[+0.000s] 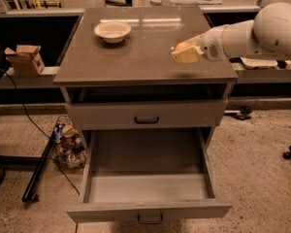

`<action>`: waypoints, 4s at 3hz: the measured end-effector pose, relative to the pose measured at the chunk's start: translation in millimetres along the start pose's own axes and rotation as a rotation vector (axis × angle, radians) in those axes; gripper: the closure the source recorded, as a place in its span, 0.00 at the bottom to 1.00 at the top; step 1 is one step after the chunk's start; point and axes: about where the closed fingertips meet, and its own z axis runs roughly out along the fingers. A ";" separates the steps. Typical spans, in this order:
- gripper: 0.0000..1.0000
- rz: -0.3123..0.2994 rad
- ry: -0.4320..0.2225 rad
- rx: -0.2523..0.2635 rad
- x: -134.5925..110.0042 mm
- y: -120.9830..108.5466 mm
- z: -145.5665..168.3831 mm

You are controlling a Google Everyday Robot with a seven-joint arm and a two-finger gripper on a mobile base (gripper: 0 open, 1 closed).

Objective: Place orange into middle drawer

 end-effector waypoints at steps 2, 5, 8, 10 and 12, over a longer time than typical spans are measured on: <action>1.00 -0.015 0.011 -0.030 6.1 4.9 -2.7; 1.00 -0.102 0.019 -0.200 105.6 130.0 -52.7; 1.00 -0.050 0.088 -0.103 186.3 150.1 -14.4; 1.00 0.050 0.047 -0.049 275.2 161.1 55.1; 1.00 0.046 0.091 -0.048 292.0 167.7 67.5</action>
Offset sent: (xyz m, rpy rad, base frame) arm -0.0135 -0.0020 -0.0094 -0.0275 0.0222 0.0757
